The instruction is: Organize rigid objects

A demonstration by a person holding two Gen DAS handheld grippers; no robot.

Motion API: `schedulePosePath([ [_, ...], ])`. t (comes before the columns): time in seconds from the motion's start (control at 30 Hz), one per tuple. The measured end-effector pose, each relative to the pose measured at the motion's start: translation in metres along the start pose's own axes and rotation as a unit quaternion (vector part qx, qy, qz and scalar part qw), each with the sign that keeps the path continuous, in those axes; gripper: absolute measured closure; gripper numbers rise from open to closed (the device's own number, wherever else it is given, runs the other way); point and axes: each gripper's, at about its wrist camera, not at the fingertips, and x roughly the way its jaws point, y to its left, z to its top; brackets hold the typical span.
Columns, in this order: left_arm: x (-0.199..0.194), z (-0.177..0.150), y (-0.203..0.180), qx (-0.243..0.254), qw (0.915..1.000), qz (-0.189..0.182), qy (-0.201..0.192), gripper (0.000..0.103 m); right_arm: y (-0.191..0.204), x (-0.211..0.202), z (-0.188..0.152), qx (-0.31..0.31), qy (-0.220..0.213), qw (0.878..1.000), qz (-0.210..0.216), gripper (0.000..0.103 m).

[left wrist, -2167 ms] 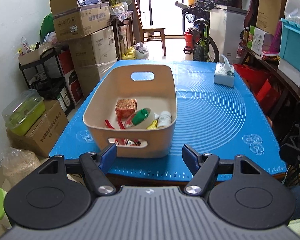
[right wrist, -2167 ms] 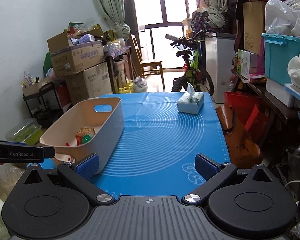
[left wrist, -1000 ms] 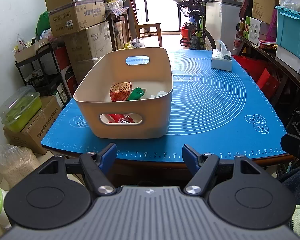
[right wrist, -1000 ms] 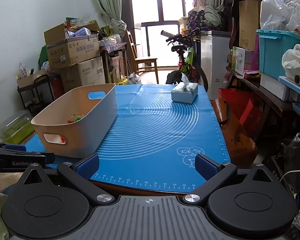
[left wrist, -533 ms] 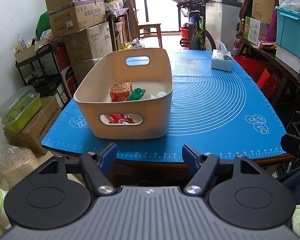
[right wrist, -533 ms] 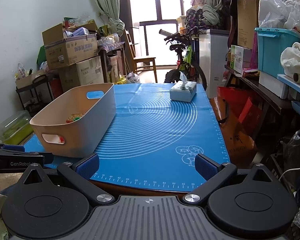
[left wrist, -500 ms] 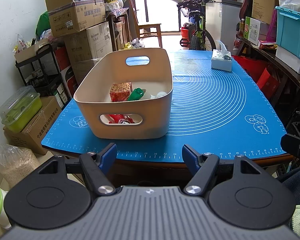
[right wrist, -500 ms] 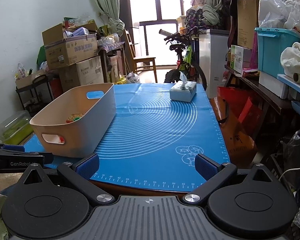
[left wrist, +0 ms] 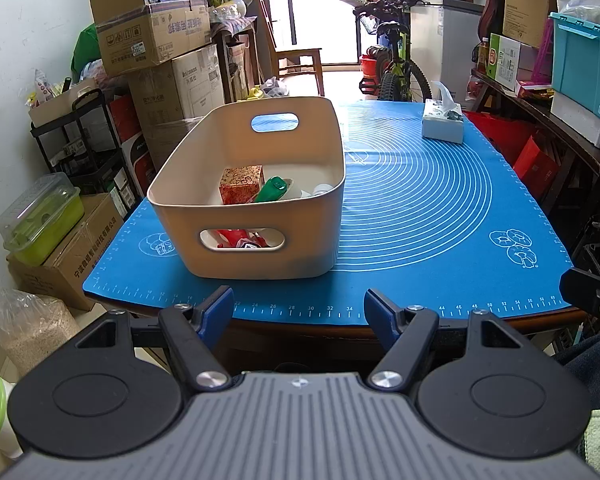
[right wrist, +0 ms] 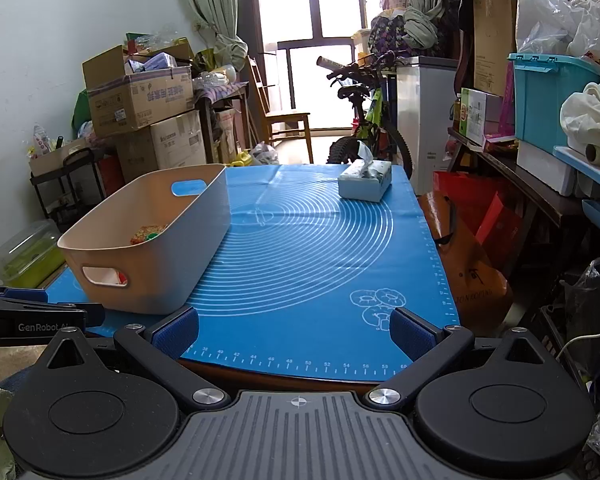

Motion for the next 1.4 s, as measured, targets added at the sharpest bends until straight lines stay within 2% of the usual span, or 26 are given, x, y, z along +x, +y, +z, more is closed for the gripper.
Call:
schedulePosePath([
  [1.4,-0.0007,0.0012,-0.0012,0.002,1.0,0.001,-0.002,0.03,0.0009,0.0044,-0.0086,-0.003,0.009,1.0,-0.001,0.002],
])
